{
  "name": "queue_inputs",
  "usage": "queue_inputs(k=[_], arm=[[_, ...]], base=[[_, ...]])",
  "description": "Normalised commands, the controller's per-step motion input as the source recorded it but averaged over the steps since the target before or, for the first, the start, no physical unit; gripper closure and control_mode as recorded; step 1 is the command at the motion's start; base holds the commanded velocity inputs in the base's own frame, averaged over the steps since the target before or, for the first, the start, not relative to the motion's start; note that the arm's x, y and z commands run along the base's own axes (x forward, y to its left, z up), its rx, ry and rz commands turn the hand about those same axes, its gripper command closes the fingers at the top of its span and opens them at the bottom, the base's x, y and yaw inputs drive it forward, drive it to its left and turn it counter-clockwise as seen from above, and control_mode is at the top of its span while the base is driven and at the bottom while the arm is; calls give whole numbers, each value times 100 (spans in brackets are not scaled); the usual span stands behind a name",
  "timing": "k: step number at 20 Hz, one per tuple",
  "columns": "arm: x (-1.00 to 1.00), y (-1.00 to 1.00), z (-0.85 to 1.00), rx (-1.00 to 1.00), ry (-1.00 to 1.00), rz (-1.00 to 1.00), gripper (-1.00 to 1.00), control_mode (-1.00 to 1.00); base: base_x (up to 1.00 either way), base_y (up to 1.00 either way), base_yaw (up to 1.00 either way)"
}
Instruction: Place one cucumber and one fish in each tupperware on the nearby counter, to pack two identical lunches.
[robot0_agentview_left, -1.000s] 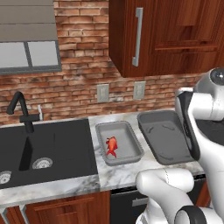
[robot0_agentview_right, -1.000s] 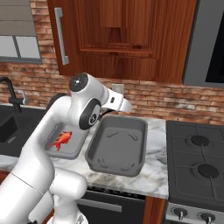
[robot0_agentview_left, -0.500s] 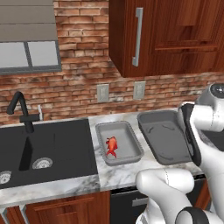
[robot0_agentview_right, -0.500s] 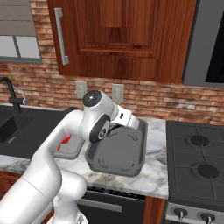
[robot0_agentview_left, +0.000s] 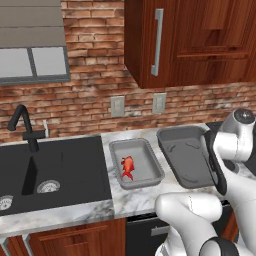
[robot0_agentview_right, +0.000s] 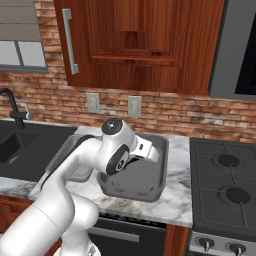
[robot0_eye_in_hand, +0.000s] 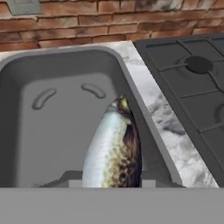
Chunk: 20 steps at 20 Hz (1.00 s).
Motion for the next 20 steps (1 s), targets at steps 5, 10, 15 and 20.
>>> queue_inputs(k=[5, 10, 15, 20], arm=[[0, 0, -37, 6, 9, 16, 100, -100], [0, 7, -12, 6, 6, 16, 100, -100], [0, 36, 0, 2, 5, 9, 100, -100], [0, 50, 0, 0, 3, 2, 100, -100]], base=[[0, 0, 0], [0, 0, 0], [0, 0, 0], [0, 0, 0]])
